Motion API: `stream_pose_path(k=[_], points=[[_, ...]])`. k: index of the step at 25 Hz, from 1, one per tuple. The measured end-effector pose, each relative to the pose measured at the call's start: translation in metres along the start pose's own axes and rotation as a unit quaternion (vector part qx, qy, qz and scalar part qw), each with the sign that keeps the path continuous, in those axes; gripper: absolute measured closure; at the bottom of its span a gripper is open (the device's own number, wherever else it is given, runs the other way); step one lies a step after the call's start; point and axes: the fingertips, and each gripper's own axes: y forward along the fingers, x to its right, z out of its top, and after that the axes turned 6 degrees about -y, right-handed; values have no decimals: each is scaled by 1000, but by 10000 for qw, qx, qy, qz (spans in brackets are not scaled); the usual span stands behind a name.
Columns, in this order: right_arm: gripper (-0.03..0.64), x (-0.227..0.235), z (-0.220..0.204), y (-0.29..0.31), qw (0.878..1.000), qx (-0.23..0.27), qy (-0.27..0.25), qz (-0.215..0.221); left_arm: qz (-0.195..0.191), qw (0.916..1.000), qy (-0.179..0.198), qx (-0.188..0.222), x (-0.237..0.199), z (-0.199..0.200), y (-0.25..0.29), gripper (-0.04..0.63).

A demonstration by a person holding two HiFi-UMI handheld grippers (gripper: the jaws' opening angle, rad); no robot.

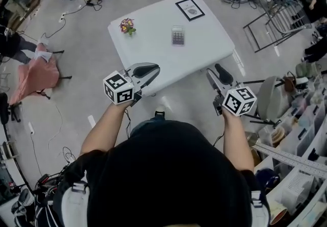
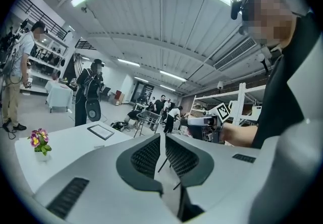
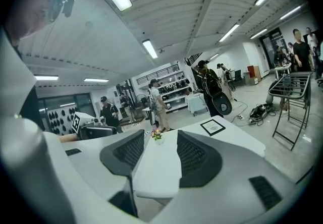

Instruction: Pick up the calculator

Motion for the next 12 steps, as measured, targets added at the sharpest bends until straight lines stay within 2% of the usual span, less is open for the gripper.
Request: stream_pose_path(k=[6, 12], points=[[405, 7, 13, 26, 9997, -36, 15, -239, -148, 9999, -45, 0, -35, 12, -2, 546], [402, 4, 23, 48, 9996, 10, 5, -285, -238, 9997, -8, -41, -58, 21, -6, 548]])
